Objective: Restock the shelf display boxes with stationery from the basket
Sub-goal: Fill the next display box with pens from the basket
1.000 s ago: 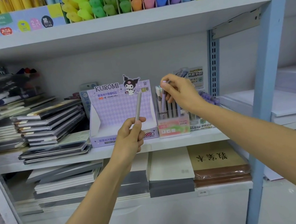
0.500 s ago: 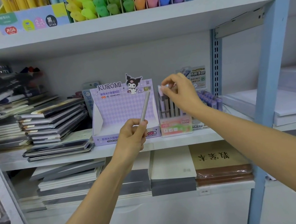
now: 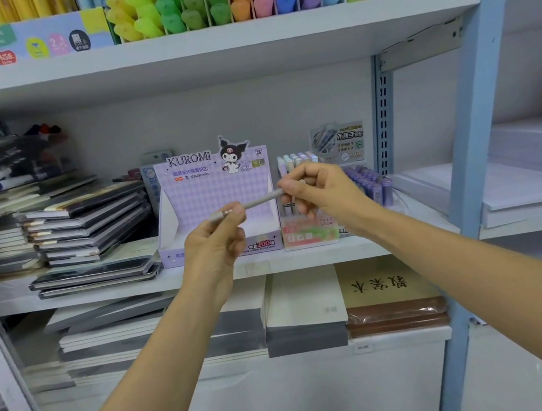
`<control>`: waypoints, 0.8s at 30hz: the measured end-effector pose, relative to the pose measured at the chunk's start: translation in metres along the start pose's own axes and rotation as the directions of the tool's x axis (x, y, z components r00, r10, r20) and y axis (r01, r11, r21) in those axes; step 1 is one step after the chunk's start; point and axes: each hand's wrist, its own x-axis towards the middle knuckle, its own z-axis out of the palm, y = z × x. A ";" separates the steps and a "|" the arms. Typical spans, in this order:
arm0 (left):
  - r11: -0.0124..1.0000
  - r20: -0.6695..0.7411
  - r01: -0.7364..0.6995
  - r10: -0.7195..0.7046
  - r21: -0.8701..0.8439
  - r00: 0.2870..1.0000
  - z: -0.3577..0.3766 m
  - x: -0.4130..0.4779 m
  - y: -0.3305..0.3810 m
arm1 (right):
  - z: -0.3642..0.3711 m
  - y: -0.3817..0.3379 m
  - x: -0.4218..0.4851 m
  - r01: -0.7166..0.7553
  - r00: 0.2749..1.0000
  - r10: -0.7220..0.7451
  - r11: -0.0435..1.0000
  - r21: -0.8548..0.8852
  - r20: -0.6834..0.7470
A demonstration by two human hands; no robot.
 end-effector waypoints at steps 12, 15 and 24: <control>0.949 0.154 -0.188 0.152 0.255 0.976 0.014 -0.002 -0.009 | 0.018 -0.009 -0.008 0.083 0.996 -0.085 0.978 -0.193 0.000; 0.907 0.220 -0.230 0.158 0.354 0.963 0.021 -0.005 -0.012 | 0.023 -0.015 -0.003 0.064 0.998 -0.057 0.959 -0.277 0.032; 0.213 0.489 -0.537 0.241 0.816 0.838 0.013 -0.002 -0.031 | -0.002 -0.035 0.009 0.197 0.888 -0.231 0.972 -0.125 -0.397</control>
